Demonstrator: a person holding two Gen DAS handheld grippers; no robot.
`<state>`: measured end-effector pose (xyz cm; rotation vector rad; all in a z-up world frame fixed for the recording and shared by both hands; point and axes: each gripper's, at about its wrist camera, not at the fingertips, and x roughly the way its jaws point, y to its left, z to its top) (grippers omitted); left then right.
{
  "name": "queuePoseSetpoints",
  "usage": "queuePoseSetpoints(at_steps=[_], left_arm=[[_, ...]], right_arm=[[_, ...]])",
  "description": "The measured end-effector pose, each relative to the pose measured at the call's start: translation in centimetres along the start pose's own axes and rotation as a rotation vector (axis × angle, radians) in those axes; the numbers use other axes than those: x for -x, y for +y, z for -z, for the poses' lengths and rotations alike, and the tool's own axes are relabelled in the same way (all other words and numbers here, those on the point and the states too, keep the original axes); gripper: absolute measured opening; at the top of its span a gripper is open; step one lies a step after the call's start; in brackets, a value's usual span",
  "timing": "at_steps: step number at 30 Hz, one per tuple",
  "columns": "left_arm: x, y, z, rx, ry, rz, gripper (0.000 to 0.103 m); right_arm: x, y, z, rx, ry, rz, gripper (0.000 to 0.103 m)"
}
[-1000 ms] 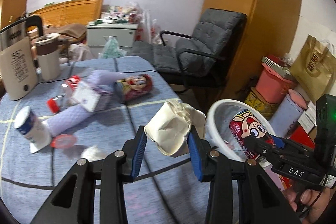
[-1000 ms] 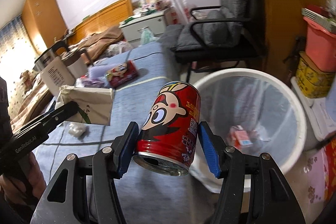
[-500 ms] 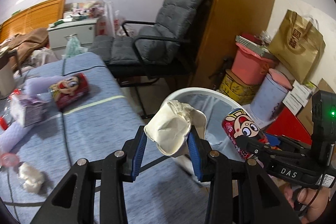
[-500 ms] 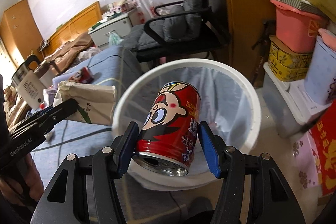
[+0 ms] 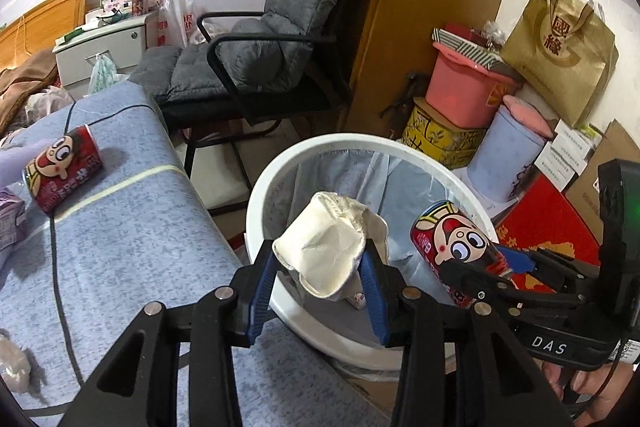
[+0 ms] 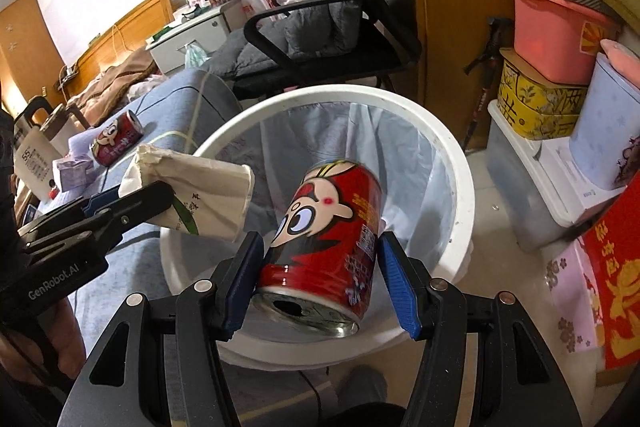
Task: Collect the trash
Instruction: 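Open both tools to drop the paper and can into the wastebasket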
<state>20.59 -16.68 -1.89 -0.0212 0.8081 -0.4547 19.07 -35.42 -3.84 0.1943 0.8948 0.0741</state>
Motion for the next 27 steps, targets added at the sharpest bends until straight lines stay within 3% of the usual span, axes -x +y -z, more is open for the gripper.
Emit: queuePoseSetpoints(at_steps=[14,27], left_arm=[[0.5,0.8,0.5,0.029,0.0,0.014,0.053],[6.0,2.6,1.9,0.07,-0.084,-0.021,0.053]], right_arm=[[1.5,0.6,0.1,0.006,-0.049,-0.005,0.06],[4.6,4.5,0.9,0.072,-0.099,-0.072,0.06]])
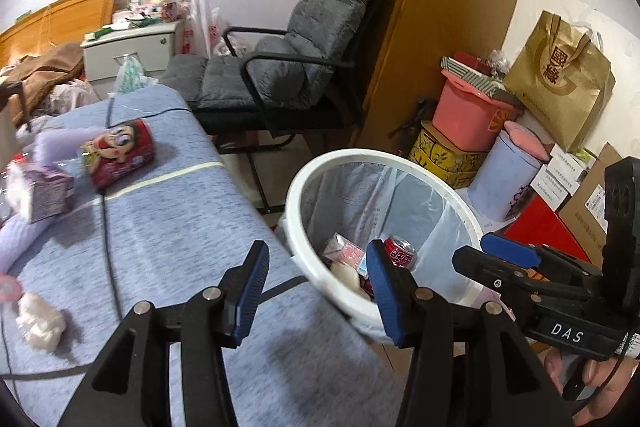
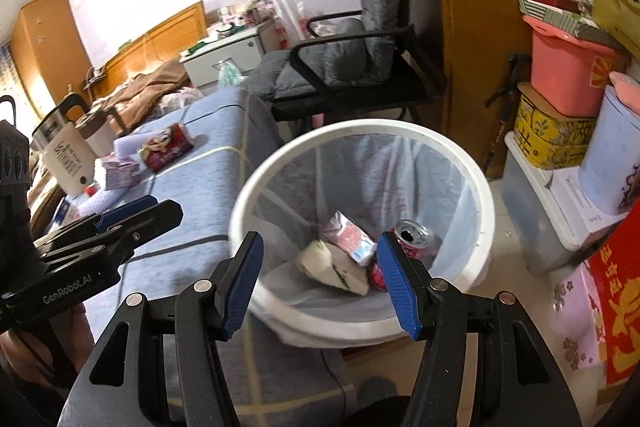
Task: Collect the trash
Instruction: 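Open both tools to drop the paper and can into the wastebasket, then move both open tools back toward the remaining trash on the table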
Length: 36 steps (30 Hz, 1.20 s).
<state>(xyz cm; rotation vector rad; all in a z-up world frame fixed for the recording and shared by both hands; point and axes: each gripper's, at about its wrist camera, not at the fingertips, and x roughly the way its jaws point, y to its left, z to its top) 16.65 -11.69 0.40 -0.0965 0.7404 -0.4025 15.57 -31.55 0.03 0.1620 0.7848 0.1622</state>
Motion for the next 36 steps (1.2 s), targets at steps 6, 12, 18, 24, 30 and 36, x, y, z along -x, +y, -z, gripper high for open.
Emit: queuePoseSetpoints(at_steps=[6,12,18,24,30,36], left_arm=[[2.6,1.1,0.9,0.015,-0.028,-0.044,0.053],[4.9,2.3,1.9,0.037,-0.054,-0.083,0.052],[6.7,3.4,2.7,0.059,-0.069,-0.105,0.053],[8.4,4.2,3.4,0.065,-0.089,-0.134,0.053],[9.5,5.4,4.4,0.09,-0.095,-0.164,0.053],[10.5,7.4,5.6,0.126,-0.096,-0.207,0.053]], right_arm=[[1.2,2.4,0.4,0.049,-0.017,-0.045,0.06],[2.1,4.4,0.8,0.084,-0.04,-0.087,0.06],[2.6,6.2,1.1,0.12,-0.054,-0.131,0.061],[2.7,7.7,1.5,0.146,-0.054,-0.154,0.062],[2.3,8.7,1.9,0.166,-0.033,-0.181,0.062],[1.8,10.1,2.3,0.185,-0.007,-0.226,0.062]])
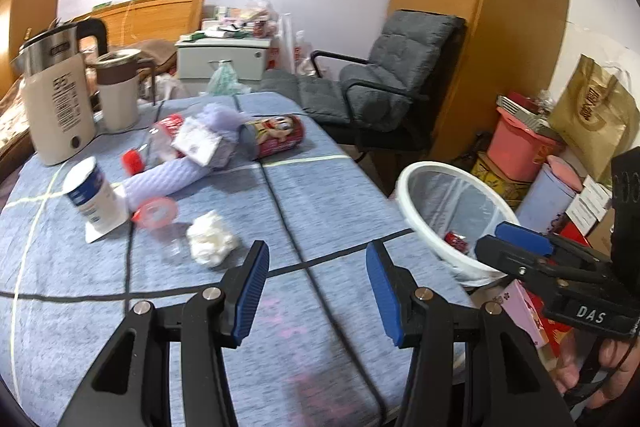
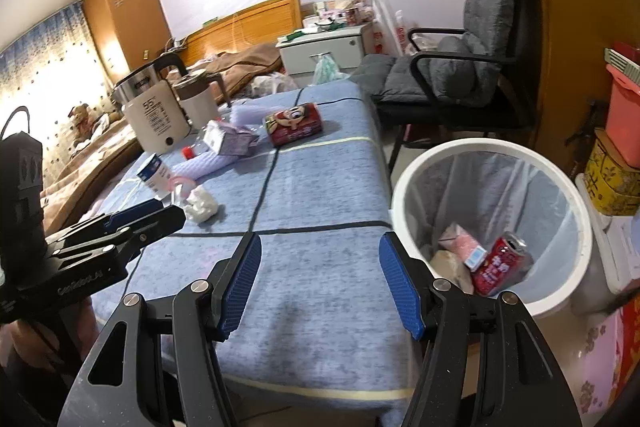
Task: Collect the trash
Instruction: 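Move both open tools back toward the remaining trash on the table, then grasp the white yogurt cup with left tool while right tool grasps crumpled white tissue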
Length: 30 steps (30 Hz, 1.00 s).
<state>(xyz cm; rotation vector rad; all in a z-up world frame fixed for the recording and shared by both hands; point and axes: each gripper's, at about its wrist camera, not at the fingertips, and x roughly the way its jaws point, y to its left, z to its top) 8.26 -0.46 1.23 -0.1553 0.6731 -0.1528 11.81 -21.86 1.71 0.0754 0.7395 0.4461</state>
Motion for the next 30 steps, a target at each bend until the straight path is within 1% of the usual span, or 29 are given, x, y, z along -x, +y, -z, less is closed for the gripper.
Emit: queuePoseSetpoints(at_steps=[13,23,30], left_arm=[[1.7,6.2,0.8,0.092,-0.013,-0.122,0.053],[1.7,10.4,0.8,0.152,-0.018,-0.165,0.053],[0.7,14.0,0.1,0.193,-0.013,-0.209,0.053]], right_arm=[[-2.5,3.1,-0.2,0.052,0.052,-0.078,0.062],[-5.7,6.8,-0.7,0.104,0.094,-0.139,0.062],[-8.8,9.5,-1.5,0.148,0.118,-0.168,0.062]])
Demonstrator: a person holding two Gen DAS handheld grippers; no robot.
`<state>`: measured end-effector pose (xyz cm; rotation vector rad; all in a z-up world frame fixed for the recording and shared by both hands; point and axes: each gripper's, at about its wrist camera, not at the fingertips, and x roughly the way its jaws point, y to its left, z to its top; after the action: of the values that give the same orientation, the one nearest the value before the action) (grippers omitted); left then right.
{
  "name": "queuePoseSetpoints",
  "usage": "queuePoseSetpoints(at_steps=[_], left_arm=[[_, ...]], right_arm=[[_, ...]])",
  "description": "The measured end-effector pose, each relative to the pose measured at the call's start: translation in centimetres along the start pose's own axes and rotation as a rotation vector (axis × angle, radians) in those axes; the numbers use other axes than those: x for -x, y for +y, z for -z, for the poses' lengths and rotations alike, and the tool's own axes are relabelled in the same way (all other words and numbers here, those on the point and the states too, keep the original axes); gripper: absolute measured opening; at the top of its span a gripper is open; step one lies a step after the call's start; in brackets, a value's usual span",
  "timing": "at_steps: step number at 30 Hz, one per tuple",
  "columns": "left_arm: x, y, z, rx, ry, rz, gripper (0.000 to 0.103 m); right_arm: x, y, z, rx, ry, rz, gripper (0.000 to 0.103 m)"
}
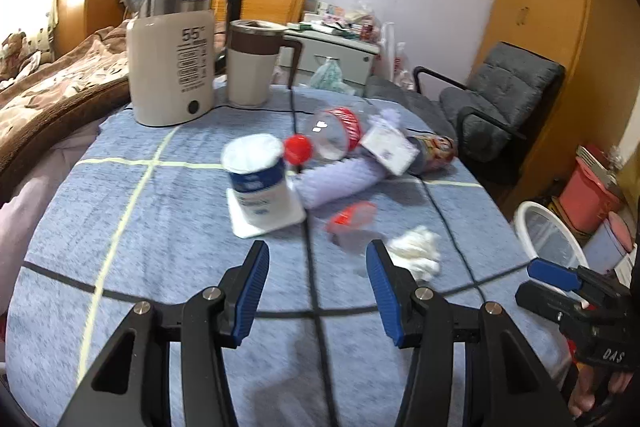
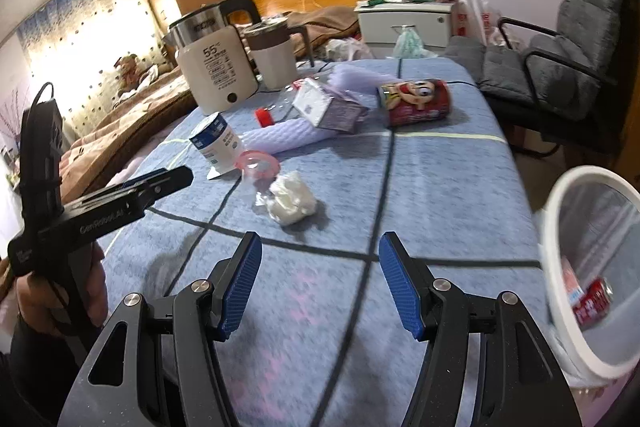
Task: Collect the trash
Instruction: 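Grasp the white yogurt cup with left tool while right tool grasps crumpled white tissue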
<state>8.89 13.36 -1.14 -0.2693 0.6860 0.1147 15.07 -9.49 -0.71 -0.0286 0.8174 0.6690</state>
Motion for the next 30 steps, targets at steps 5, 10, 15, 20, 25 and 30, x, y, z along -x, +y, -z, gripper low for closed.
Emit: queuePoseSetpoints(at_steps=[5,10,15,20,25,30], left_arm=[[-1.7,2.2,-1.4,0.046,0.005,-0.03,0.057],[-3.4,3.5,-2.6,0.08,0.002,-0.039,0.063],[-4.9,3.9,-3.4,0.085,0.008,-0.045,0.063],[-6.2,4.0,-4.0,0.094,0.015,-0.044,0.063],[-7.2,3.7,-4.5,0.087,0.019,-0.059,0.063],[-8.1,3.7,-4.7,0.1,0.036,-0.049,0.051]], right_arm=[[-3.2,1.2,-1.1,0.03,0.028,-0.008,0.062],[-6.1,1.8,-1.8,0.054,0.06,0.0,0.062],[-8.2,2.0,-2.3,0.06,0.084,0.0,0.062],[-9.6,1.9,-2.4,0.061,0.114,-0.011,0.044],[-9.7,2.0,-2.4,0.066,0.112,-0.023,0.034],[-8.9,1.5,-2.2,0.045,0.096,-0.025,0.031]])
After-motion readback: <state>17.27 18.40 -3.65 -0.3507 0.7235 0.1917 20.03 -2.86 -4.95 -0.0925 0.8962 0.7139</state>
